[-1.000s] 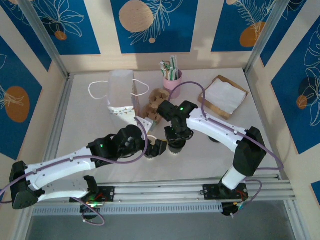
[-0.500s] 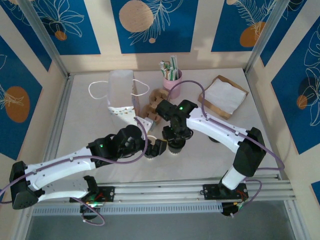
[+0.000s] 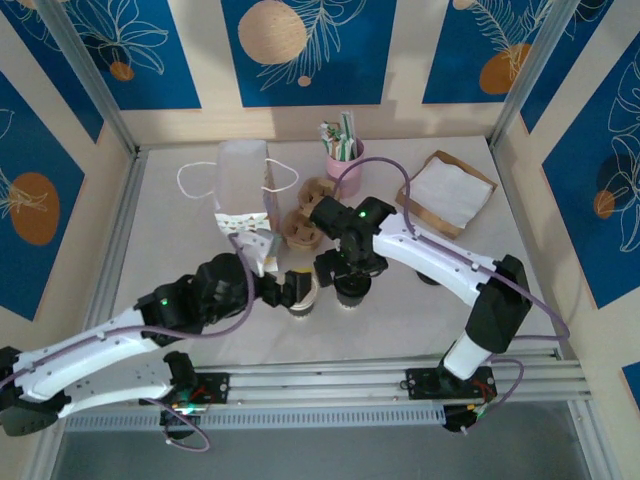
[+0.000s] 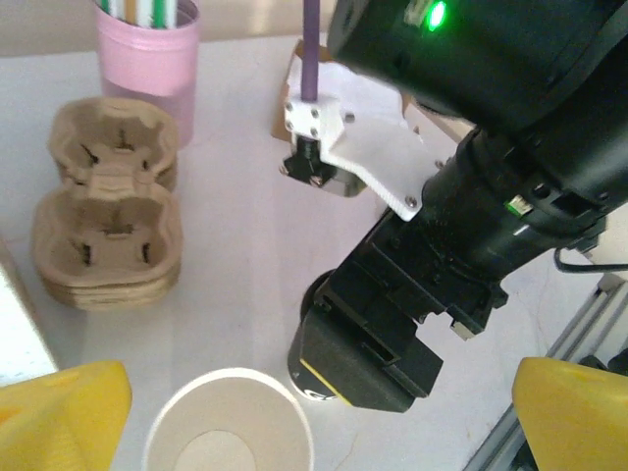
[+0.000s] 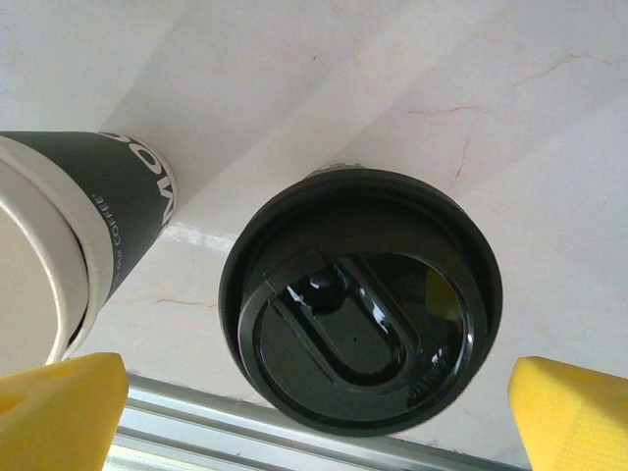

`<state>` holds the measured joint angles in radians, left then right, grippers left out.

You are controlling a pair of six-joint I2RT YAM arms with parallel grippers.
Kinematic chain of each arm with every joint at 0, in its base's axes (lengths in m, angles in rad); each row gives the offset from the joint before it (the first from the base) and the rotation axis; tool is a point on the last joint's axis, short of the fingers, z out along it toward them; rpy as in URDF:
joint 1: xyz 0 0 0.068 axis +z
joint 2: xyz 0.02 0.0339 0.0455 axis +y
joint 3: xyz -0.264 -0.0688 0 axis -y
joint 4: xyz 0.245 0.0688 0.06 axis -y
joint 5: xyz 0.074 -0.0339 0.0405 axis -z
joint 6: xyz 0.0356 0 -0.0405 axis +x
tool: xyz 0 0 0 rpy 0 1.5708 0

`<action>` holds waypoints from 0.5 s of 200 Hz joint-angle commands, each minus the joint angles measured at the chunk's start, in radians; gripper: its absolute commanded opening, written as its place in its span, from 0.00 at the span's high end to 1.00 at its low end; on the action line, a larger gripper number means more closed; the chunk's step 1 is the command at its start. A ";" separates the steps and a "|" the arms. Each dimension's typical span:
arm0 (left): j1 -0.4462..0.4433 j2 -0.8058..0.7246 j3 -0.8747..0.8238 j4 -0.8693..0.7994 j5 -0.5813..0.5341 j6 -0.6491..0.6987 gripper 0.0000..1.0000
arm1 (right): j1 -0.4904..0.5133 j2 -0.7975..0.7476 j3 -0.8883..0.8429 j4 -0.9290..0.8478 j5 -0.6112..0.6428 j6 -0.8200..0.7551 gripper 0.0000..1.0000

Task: Pack the takeout coffee

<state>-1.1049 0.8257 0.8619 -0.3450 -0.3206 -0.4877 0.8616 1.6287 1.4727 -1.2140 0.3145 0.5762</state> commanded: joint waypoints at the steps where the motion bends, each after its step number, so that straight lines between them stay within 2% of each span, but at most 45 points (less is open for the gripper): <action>1: -0.009 -0.066 -0.010 -0.108 -0.079 -0.001 0.00 | -0.005 0.027 0.003 0.004 0.003 -0.014 0.00; 50: -0.009 -0.165 -0.032 -0.201 -0.141 -0.031 0.00 | -0.019 0.070 -0.022 -0.007 0.053 -0.006 0.00; 100: -0.008 -0.147 -0.029 -0.190 -0.135 -0.028 0.00 | -0.029 0.098 -0.046 -0.023 0.101 0.002 0.00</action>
<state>-1.1049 0.6666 0.8356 -0.5243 -0.4374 -0.5140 0.8406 1.7161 1.4445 -1.2018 0.3756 0.5732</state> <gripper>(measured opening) 0.999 0.994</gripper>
